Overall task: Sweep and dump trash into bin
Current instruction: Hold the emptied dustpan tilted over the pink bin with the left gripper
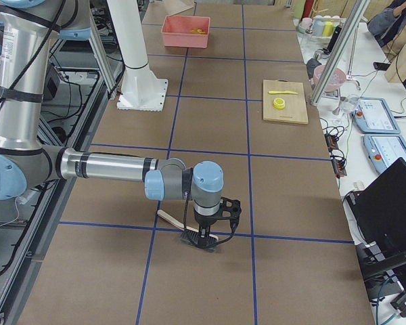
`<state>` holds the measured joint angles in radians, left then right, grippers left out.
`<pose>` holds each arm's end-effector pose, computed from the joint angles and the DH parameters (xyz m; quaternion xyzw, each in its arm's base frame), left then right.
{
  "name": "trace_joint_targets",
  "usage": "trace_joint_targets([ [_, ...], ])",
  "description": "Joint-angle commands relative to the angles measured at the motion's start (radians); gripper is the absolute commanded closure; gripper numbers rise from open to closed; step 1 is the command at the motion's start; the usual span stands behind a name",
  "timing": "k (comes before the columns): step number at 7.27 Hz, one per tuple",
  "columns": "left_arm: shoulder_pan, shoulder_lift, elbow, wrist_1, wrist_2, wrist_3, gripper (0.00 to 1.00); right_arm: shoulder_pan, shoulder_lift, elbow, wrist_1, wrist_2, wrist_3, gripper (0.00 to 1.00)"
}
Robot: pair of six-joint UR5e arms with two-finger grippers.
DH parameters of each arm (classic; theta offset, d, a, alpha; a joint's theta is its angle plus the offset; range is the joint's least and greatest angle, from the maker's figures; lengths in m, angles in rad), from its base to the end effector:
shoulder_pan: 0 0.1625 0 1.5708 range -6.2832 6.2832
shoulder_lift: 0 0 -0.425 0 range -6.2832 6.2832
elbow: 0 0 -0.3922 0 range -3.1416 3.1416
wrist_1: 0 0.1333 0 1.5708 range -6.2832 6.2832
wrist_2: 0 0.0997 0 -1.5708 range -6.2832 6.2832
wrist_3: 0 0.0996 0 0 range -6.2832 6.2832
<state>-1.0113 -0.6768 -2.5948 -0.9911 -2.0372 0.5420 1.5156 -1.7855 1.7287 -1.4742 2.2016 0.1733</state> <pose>-0.0173 -0.1391 0.5013 -0.2189 0.2234 0.4524 0.8352 0.0522 -0.4073 0.6764 -0.0166 -0.3103 0.0499 0.9492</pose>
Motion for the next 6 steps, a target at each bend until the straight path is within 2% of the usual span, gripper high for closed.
trace_joint_targets([
  [1, -0.047, -0.044, 0.005, 0.005, 0.023, -0.023, 1.00, 0.000, 0.000, -0.004, 0.000, 0.001, 0.000, 0.00],
  [3, -0.062, -0.125, 0.033, 0.002, 0.019, -0.196, 1.00, 0.000, 0.000, -0.006, 0.000, 0.000, 0.000, 0.00],
  [6, -0.188, -0.260, 0.074, -0.008, 0.012, -0.402, 1.00, 0.000, 0.001, -0.011, 0.000, 0.003, 0.000, 0.00],
])
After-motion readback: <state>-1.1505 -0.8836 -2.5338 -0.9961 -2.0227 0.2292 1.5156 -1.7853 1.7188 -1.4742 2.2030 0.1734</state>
